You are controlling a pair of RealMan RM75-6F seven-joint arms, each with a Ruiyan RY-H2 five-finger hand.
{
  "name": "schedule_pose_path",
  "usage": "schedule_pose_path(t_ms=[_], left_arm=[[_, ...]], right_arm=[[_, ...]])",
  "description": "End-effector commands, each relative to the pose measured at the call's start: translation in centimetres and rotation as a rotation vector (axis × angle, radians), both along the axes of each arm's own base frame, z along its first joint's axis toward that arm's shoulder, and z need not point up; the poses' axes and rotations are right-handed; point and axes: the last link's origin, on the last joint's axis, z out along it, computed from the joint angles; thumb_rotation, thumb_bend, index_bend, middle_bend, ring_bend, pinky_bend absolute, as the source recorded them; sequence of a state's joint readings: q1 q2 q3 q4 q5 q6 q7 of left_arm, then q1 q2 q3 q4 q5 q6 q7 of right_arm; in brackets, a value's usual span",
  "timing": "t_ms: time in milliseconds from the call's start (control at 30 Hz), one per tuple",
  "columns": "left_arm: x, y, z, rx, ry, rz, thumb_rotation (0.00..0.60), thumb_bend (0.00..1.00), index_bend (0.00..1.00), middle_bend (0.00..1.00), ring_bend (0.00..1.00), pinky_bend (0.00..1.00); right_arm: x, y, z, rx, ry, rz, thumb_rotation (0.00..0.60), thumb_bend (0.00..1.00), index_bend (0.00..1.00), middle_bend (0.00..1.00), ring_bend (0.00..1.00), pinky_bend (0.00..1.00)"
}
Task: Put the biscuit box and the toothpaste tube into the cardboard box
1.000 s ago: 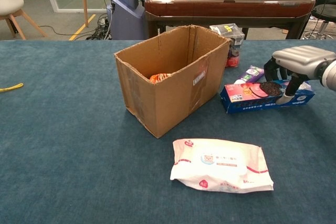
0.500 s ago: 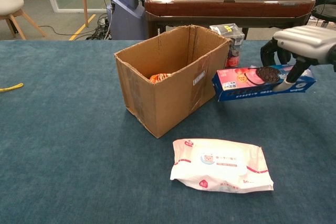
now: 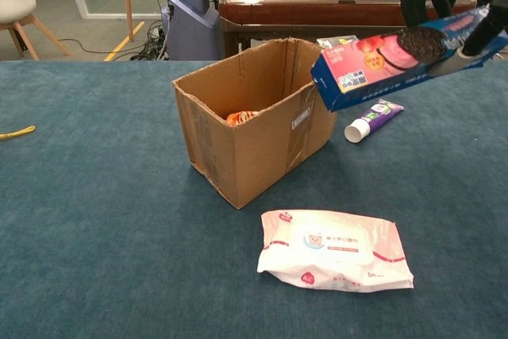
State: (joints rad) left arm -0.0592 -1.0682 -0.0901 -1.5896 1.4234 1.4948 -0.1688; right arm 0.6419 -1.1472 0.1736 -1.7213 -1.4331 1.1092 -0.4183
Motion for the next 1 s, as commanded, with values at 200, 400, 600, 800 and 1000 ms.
schedule_pose_path(t_ms=[200,400,600,800,1000], left_arm=[[0.0,0.0,0.0,0.0,0.0,0.0,0.6,0.33,0.44,0.41,0.41,0.53],[0.0,0.0,0.0,0.0,0.0,0.0,0.6,0.33,0.44,0.41,0.41,0.53],[0.0,0.0,0.0,0.0,0.0,0.0,0.6,0.33,0.44,0.41,0.41,0.53],[0.0,0.0,0.0,0.0,0.0,0.0,0.6,0.33,0.44,0.41,0.41,0.53],[0.0,0.0,0.0,0.0,0.0,0.0,0.6,0.33,0.44,0.41,0.41,0.53]], right_arm=[[4.9,-1.9,0.5,-0.067,0.003,0.103,0.6,0.08,0.66,0.62,0.55,0.46],[7.2,-3.4,-0.6,-0.075,-0.011,0.124,0.6,0.08,0.66,0.62,0.55,0.46],[8.5,-5.2,-2.4,-0.068,-0.012,0.122,0.6,0.08,0.66,0.61,0.55,0.46],[9.0,-6.7,-4.0,-0.054,-0.014,0.105,0.6,0.07,0.66,0.59,0.54,0.46],[9.2,-7.3,-5.0,-0.047,-0.009,0.095,0.6,0.05,0.66,0.54,0.49,0.46]])
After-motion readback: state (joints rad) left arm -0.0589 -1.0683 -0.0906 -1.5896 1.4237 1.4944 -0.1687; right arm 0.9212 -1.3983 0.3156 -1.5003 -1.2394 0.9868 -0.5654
